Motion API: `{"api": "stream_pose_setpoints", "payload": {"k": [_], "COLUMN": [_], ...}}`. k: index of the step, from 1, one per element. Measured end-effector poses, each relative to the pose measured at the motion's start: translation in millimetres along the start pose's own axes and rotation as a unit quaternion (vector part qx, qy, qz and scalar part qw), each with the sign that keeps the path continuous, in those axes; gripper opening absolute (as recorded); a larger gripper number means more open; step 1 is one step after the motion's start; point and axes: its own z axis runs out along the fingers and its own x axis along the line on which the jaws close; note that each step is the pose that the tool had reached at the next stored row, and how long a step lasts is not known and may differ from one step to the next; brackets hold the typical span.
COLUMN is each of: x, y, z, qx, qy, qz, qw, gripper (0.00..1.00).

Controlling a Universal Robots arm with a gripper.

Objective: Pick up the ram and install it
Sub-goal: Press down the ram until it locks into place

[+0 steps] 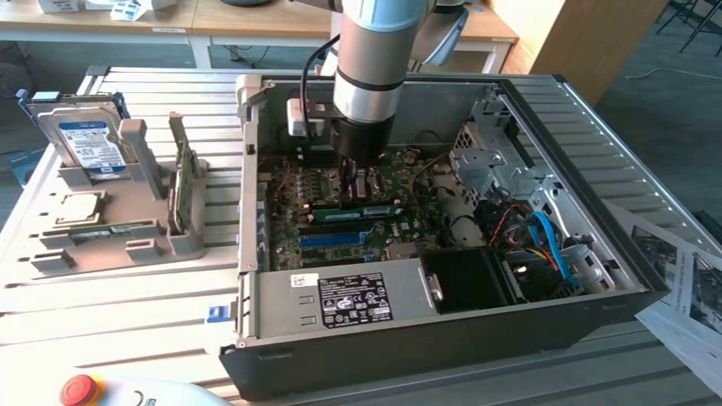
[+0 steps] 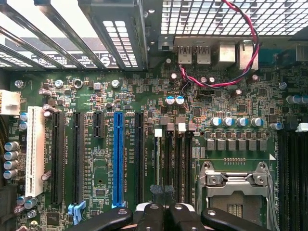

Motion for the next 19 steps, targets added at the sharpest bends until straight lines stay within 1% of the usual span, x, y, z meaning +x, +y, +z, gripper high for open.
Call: {"api": "stream_pose_setpoints", "payload": {"k": [4,5,8,19], "x": [-0.2,-0.1,0.1,0.4], "y": [-0.1,0.1,0.3,1.0], "z": [-2.3,-4.0,-7.8,-28.3], "qx": [0.0006,0.0001,0.0000,-0.0001], "qy": [-0.0009,-0.0003,-0.0002,-0.0001], "qz": [0.000,0.000,0.000,0.000], "qw": [1.0000,1.0000,1.0000,1.0000], "gripper": [0.11,0.11,0.11,0.11]}}
